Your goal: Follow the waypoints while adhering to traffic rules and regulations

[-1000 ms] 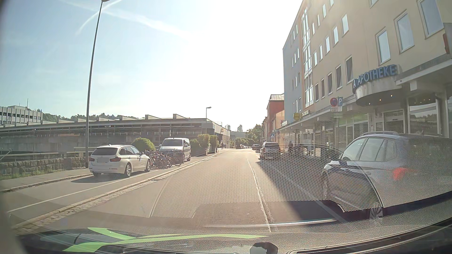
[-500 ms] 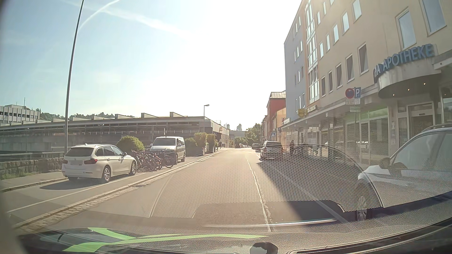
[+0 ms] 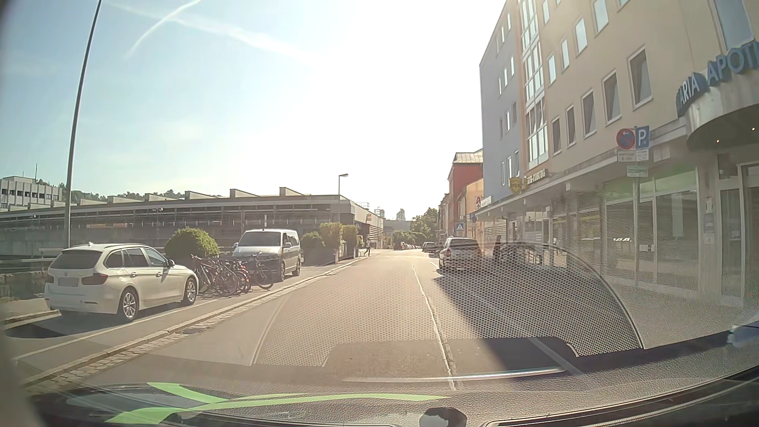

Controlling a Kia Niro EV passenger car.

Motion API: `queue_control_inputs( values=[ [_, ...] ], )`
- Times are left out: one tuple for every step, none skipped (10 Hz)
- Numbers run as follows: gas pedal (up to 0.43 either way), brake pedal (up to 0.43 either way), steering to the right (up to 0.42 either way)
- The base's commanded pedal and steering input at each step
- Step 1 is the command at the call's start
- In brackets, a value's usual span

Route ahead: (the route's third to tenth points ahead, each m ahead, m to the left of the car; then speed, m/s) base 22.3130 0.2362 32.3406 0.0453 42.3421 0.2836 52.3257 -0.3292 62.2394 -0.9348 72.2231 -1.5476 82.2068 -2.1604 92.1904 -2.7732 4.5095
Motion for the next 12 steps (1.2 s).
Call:
queue_control_inputs(
  values=[
    [0.047,0.0,-0.008],
    [0.047,0.0,-0.008],
    [0.047,0.0,-0.007],
    [0.02,0.0,-0.008],
    [0.008,0.0,-0.008],
    [0.008,0.0,-0.008],
    [0.008,0.0,-0.007],
    [0.008,0.0,-0.008],
    [0.008,0.0,-0.008],
    [0.02,0.0,-0.007],
    [0.02,0.0,-0.008],
    [0.028,0.0,-0.008]
  ],
)
